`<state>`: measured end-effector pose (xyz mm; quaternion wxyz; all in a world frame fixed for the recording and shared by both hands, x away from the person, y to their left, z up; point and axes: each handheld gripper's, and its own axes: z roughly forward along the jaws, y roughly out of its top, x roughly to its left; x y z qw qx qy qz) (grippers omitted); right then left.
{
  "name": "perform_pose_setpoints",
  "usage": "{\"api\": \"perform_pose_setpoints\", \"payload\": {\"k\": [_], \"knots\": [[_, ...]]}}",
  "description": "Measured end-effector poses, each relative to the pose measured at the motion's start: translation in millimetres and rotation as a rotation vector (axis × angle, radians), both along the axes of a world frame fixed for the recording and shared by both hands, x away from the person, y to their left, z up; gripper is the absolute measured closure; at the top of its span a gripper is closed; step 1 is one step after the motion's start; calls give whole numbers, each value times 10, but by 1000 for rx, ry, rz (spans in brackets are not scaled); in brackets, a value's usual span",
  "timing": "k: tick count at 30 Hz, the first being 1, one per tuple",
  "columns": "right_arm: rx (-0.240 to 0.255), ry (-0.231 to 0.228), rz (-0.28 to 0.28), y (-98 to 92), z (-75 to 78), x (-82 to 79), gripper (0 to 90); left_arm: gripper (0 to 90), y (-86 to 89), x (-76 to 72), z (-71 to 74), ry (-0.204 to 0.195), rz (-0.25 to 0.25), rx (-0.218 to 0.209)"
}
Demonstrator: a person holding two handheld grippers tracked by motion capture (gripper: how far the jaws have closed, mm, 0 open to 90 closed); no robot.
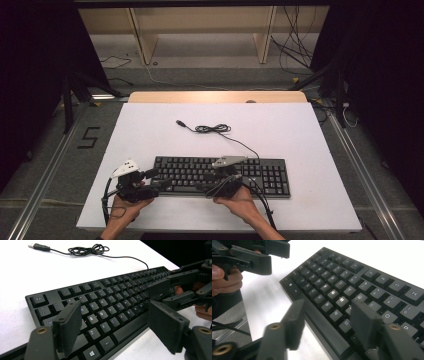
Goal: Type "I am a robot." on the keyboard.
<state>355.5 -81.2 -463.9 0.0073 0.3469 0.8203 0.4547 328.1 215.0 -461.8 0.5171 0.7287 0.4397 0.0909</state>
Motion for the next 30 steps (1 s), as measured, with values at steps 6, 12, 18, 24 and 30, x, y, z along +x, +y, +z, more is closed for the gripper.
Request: {"api": "perform_pose_setpoints", "payload": {"k": [6, 12, 18, 24, 30], "knots": [[-19, -9, -4, -3, 8, -25, 696, 271, 16, -10, 0, -1, 4, 3], [-35, -26, 6, 15, 0, -63, 852, 271, 58, -19, 4, -2, 14, -2], [-52, -25, 22, 41, -27, -92, 900, 272, 60, -31, 8, -12, 14, -7], [-68, -19, 29, 67, -57, -113, 900, 272, 49, -36, 7, -16, 5, -1], [-89, -18, 29, 74, -95, -106, 900, 272, 53, -35, 6, -19, 8, -3]]}}
